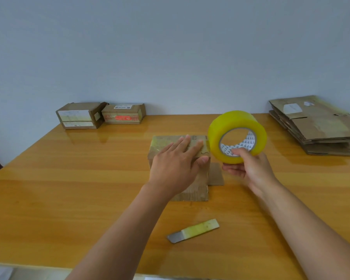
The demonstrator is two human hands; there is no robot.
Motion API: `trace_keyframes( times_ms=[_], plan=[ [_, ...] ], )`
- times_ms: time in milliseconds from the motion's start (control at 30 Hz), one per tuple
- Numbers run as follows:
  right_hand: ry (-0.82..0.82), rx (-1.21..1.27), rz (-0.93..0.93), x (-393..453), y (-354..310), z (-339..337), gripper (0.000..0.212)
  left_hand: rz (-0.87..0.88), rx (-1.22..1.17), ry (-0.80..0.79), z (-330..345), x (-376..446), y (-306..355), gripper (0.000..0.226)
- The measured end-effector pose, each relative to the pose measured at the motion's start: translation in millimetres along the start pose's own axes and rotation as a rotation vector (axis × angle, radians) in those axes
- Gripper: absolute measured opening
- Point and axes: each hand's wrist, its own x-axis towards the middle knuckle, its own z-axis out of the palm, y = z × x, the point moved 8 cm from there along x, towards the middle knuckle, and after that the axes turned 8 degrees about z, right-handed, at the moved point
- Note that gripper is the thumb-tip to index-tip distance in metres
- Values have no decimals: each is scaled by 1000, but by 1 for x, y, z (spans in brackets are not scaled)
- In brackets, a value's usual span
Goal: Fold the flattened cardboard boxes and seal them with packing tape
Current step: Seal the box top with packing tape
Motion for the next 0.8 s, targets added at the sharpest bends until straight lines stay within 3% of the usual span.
trace_keyframes(
  times_ms=[133, 400, 800],
  plan=[
    [-58, 42, 100, 0, 19, 3, 16, 15, 16, 19, 0, 0, 4, 71],
    [-17, 7, 73, 4, 21, 1, 18, 171, 38, 95, -1, 10, 24, 59],
    [-33, -87, 23, 3, 21, 9, 18, 103, 38, 129, -1, 8, 9, 56]
  ],
)
